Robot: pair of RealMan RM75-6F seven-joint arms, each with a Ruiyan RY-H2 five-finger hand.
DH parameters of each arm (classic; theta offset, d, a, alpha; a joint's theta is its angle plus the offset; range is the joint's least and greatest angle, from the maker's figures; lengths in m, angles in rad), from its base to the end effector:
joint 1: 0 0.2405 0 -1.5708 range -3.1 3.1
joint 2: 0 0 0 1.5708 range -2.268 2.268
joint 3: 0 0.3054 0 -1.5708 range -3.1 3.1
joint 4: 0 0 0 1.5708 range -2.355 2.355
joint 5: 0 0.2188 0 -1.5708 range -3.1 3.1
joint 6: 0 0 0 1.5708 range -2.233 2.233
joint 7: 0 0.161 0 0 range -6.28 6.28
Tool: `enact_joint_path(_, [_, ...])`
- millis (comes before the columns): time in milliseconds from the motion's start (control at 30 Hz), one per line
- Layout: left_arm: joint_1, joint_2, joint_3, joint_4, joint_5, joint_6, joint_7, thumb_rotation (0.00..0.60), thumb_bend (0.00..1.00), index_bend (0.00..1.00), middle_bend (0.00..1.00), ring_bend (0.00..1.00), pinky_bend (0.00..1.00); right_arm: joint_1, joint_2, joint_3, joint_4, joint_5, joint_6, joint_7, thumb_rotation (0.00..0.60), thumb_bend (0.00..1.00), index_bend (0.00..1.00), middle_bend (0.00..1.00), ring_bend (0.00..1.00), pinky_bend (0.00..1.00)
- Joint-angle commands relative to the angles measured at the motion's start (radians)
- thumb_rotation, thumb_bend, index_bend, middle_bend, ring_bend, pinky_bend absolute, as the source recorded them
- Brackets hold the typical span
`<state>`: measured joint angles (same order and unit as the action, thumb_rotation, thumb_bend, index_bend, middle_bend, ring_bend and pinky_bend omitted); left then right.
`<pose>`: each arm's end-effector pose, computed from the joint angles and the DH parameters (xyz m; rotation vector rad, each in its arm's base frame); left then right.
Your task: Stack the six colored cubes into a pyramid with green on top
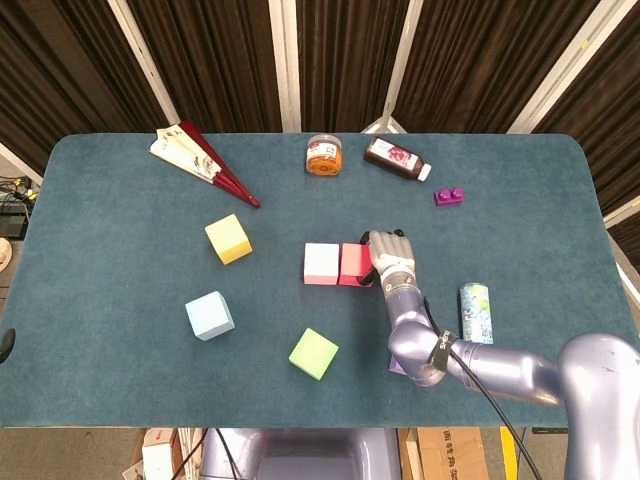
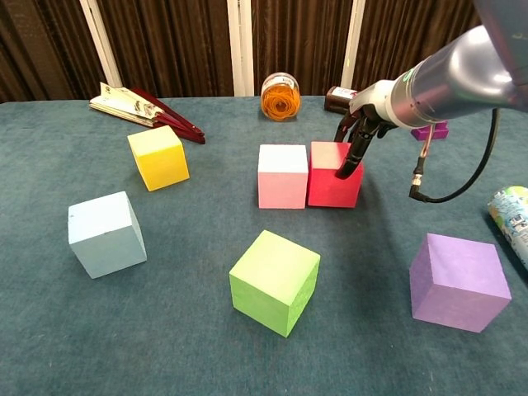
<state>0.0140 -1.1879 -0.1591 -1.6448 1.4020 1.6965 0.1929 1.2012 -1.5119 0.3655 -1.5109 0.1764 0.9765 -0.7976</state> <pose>-0.3616 0.1821 0.1990 -1.0866 -0.7150 -0.8637 -0.0904 -0.4703 -0.0213 1.5283 -1.4617 0.5430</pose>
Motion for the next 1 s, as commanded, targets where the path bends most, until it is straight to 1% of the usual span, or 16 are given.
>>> enact_joint_path(33, [0.000,0.000,0.000,0.000,0.000,0.001,0.001,0.600,0.35,0.07,0.00,0.00,0.00,-0.002,-0.003,0.000,0.003,-0.005,-0.003,0.002,0.600,0.27,0.45,0.37,0.18,0.00])
enact_joint_path(1000, [0.000,-0.002,-0.003,-0.001,-0.003,0.002,0.006,0.600,0.35,0.07,0.00,0.00,0.00,-0.013,-0.028,-0.004,0.039,-0.022,-0.039,0.016,0.600,0.27,0.45,0.37,0.18,0.00])
